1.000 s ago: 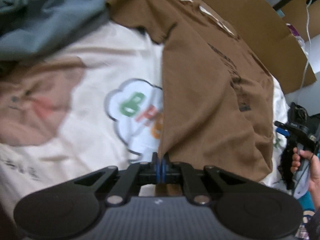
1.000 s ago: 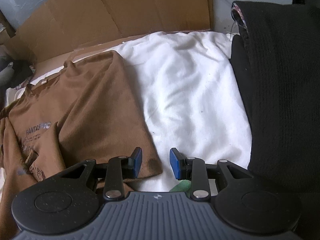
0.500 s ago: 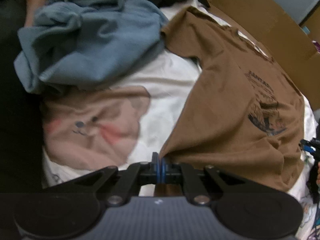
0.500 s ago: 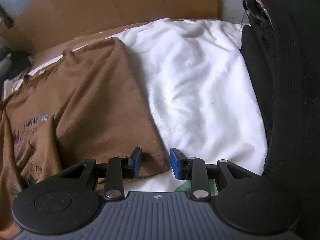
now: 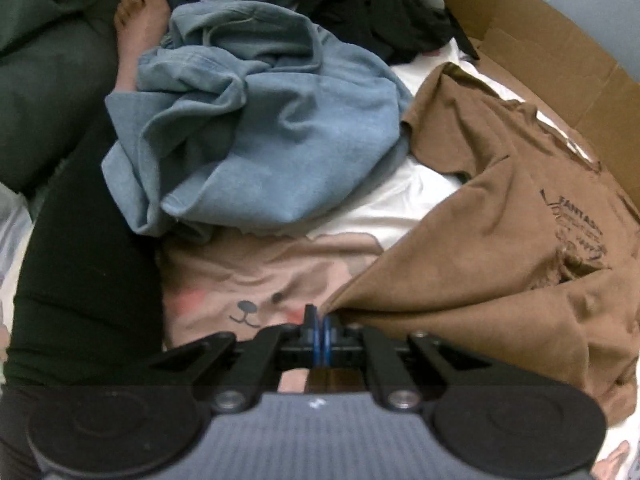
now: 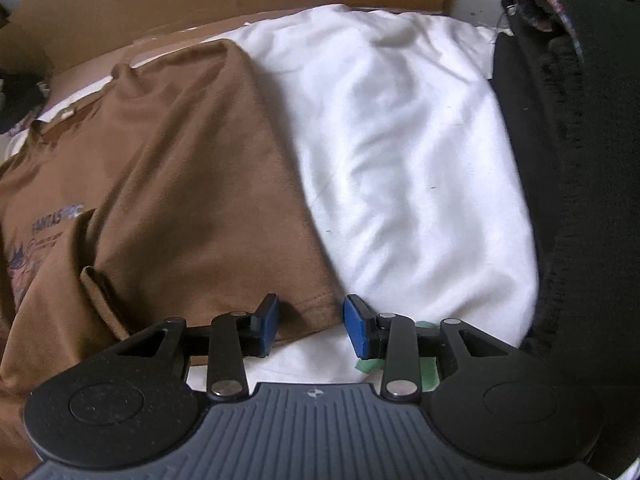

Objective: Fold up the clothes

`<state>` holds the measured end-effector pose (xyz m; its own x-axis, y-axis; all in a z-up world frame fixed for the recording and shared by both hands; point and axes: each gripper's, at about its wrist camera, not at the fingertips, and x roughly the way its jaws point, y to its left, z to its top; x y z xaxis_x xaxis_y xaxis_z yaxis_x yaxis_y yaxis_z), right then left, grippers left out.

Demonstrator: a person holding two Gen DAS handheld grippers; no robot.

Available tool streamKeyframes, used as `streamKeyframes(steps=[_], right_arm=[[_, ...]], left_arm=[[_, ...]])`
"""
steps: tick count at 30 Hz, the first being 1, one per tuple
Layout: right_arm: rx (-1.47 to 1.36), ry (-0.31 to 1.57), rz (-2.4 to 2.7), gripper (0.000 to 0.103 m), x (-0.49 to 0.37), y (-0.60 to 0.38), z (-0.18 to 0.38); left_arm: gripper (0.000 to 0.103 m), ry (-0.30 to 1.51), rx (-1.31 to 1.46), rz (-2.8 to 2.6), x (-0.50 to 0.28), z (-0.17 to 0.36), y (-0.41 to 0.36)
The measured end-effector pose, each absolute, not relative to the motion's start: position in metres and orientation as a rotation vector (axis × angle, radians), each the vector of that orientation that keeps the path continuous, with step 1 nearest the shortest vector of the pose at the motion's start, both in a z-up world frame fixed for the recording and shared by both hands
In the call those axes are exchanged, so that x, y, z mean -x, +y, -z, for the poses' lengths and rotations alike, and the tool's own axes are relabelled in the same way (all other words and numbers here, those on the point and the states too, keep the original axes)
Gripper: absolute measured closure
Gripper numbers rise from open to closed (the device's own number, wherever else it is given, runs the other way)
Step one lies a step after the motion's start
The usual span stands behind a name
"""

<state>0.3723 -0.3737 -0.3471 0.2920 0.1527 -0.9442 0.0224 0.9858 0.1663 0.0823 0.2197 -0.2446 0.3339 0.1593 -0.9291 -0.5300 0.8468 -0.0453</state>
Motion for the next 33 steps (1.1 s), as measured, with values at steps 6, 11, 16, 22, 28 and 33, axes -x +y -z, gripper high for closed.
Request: streamKeyframes(steps=[6,11,16,22,28,33], right_arm=[[-0.157,1.245,-0.086,0.064,-0.367,-0.374,0.349],[-0.098,1.221,-0.127,0.100,-0.369,-0.370,0.340],[0.020,1.149,-0.129,0.100,-0.378,-0.370,0.313],[0.180,1.073,-0.076,0.100,-0.399,-0.378,0.283],[0.347,1.020,0.011,0.100,-0.420,-0.382,0.266],[0.450,0.998,0.083,0.100,-0.437,-0.388,0.263]], left_arm=[[0.091,1.151,0.336,-0.463,-0.086,0.244,0.210],[0.075,1.096,0.332,-0.450,-0.088,0.231,0.206],[0.070,1.091,0.333,-0.373,-0.095,0.235,0.185],[0.070,1.110,0.320,-0.241,-0.111,0.256,0.148],[0.070,1.097,0.294,-0.128,-0.126,0.276,0.119],[0.068,1.079,0.276,-0.035,-0.139,0.293,0.096]])
